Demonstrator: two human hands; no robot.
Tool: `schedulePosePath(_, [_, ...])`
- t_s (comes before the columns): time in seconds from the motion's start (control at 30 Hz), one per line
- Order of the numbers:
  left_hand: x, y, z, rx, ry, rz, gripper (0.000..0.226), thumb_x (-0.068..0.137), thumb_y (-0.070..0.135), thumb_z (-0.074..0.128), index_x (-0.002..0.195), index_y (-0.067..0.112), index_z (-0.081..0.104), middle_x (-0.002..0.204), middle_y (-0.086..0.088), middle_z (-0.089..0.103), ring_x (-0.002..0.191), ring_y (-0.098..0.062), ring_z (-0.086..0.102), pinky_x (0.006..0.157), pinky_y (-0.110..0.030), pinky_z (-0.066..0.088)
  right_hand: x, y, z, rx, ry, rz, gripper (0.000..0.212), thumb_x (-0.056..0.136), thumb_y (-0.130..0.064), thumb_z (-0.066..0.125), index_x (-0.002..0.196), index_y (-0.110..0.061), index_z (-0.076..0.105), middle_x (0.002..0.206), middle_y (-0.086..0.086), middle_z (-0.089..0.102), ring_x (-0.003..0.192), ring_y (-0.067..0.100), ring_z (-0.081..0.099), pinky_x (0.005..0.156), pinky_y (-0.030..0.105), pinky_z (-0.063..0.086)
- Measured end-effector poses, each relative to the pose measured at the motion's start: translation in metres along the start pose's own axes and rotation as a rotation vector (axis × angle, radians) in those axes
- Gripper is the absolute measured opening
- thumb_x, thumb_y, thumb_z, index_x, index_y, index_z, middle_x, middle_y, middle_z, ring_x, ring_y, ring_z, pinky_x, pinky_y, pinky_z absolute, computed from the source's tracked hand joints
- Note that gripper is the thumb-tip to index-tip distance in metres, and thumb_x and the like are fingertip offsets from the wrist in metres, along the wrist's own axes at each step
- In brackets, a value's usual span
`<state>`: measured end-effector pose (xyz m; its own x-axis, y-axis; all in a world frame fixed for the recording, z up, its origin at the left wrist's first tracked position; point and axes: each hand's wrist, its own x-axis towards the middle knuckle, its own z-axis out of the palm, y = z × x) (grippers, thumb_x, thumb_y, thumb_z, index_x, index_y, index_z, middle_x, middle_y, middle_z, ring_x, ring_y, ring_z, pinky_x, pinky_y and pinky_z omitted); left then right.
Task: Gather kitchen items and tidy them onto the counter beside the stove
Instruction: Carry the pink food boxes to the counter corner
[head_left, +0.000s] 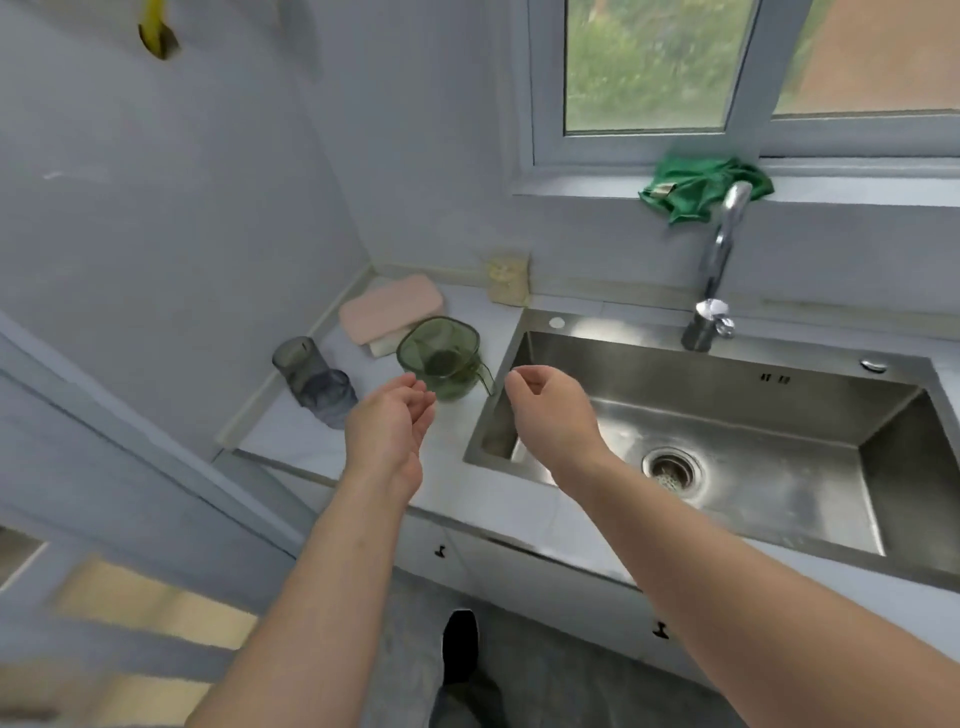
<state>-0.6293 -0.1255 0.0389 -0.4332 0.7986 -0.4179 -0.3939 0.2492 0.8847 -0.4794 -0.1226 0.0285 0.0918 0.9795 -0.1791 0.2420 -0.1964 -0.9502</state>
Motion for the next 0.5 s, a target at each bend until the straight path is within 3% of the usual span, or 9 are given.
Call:
schedulePosePath(0.13, [0.132,0.034,0.007,0.101,-0.065,0.032,0.027,0.079,-0.007,0.050,0.068,0.018,0.054,0.076,-0.004,0.046,0.079,-0.018,0.045,0.065,-0.025,0.039,0.101,-0.022,0.072,-0.057,0.071,0.004,0.036,0.100,-0.035,0.049,0.128,-0.016,0.061,0.115,-0.004,0.067,0.102,0.016,0.063,0.087,0.031,0.051])
schedulePosePath(0.17, [0.153,0.040,0.009,0.130,-0.055,0.032,0.025,0.072,-0.001,0.052,0.060,0.021,0.053,0.075,-0.004,0.044,0.078,-0.017,0.042,0.063,-0.027,0.036,0.115,-0.028,0.081,-0.062,0.085,0.013,0.038,0.100,-0.035,0.049,0.130,-0.016,0.060,0.119,-0.003,0.066,0.106,0.016,0.061,0.091,0.032,0.051])
schedulePosePath(0.2, [0.188,0.049,0.008,0.163,-0.053,0.005,0.019,0.065,0.005,0.054,0.058,0.023,0.055,0.077,-0.004,0.047,0.080,-0.017,0.043,0.068,-0.031,0.037,0.138,-0.037,0.099,-0.066,0.091,0.037,0.039,0.100,-0.036,0.050,0.133,-0.016,0.058,0.122,-0.002,0.065,0.108,0.016,0.061,0.094,0.034,0.051])
schedulePosePath(0.27, [0.235,0.067,0.008,0.206,-0.033,-0.032,0.014,0.062,0.014,0.058,0.073,0.021,0.064,0.090,-0.005,0.059,0.089,-0.013,0.043,0.082,-0.030,0.034,0.172,-0.049,0.123,-0.105,0.075,0.066,0.044,0.099,-0.036,0.050,0.138,-0.016,0.054,0.128,0.000,0.063,0.114,0.018,0.059,0.100,0.035,0.048])
schedulePosePath(0.3, [0.256,0.084,0.013,0.237,-0.026,-0.038,0.019,0.067,0.015,0.061,0.084,0.016,0.069,0.107,-0.012,0.068,0.097,-0.024,0.060,0.089,-0.038,0.047,0.196,-0.057,0.137,-0.136,0.068,0.072,0.046,0.099,-0.035,0.050,0.140,-0.015,0.052,0.131,0.002,0.061,0.116,0.019,0.058,0.100,0.034,0.048])
schedulePosePath(0.33, [0.280,0.097,0.019,0.265,-0.014,-0.040,0.015,0.075,0.013,0.062,0.088,0.011,0.069,0.118,-0.013,0.068,0.121,-0.028,0.059,0.102,-0.049,0.046,0.220,-0.063,0.151,-0.171,0.063,0.078,0.047,0.100,-0.034,0.048,0.143,-0.015,0.049,0.134,0.003,0.060,0.117,0.020,0.058,0.098,0.033,0.049])
schedulePosePath(0.37, [0.296,0.103,0.023,0.279,-0.001,-0.052,0.004,0.082,0.010,0.062,0.083,0.010,0.066,0.120,-0.017,0.065,0.100,-0.022,0.058,0.085,-0.037,0.047,0.236,-0.067,0.157,-0.211,0.052,0.068,0.048,0.101,-0.033,0.047,0.144,-0.014,0.047,0.136,0.005,0.058,0.116,0.022,0.058,0.094,0.032,0.050])
schedulePosePath(0.4, [0.314,0.109,0.027,0.302,0.012,-0.086,0.009,0.086,0.008,0.062,0.078,0.013,0.060,0.109,-0.013,0.065,0.097,-0.022,0.055,0.084,-0.036,0.047,0.256,-0.069,0.166,-0.251,0.042,0.073,0.048,0.101,-0.032,0.046,0.146,-0.014,0.044,0.138,0.006,0.056,0.117,0.023,0.057,0.092,0.031,0.049])
schedulePosePath(0.5, [0.368,0.112,0.037,0.396,-0.010,-0.163,0.009,0.086,0.011,0.062,0.080,0.013,0.055,0.106,-0.011,0.061,0.097,-0.028,0.058,0.093,-0.048,0.052,0.313,-0.066,0.187,-0.377,0.005,0.135,0.051,0.103,-0.028,0.043,0.150,-0.011,0.036,0.148,0.009,0.048,0.132,0.027,0.048,0.105,0.034,0.040])
